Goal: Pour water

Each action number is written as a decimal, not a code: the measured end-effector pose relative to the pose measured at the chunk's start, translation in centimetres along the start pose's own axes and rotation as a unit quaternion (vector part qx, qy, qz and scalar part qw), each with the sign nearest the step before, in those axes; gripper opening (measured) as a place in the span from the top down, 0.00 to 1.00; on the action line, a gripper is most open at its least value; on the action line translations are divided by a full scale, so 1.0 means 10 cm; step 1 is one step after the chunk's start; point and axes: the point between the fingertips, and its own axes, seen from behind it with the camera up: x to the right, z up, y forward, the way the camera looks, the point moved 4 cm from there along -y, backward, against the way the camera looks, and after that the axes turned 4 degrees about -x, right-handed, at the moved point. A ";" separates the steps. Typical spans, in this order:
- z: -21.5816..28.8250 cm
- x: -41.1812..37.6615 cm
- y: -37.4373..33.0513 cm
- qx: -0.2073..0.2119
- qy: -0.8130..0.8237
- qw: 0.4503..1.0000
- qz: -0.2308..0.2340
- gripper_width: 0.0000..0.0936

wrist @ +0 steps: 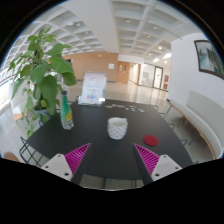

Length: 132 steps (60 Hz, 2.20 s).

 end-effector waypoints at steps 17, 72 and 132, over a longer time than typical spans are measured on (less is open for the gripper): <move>0.66 -1.73 0.83 0.045 0.012 0.997 0.058 0.08; 1.23 -2.57 2.38 0.115 0.061 0.988 0.079 0.56; 1.82 -0.64 1.67 0.095 0.803 0.383 0.447 0.56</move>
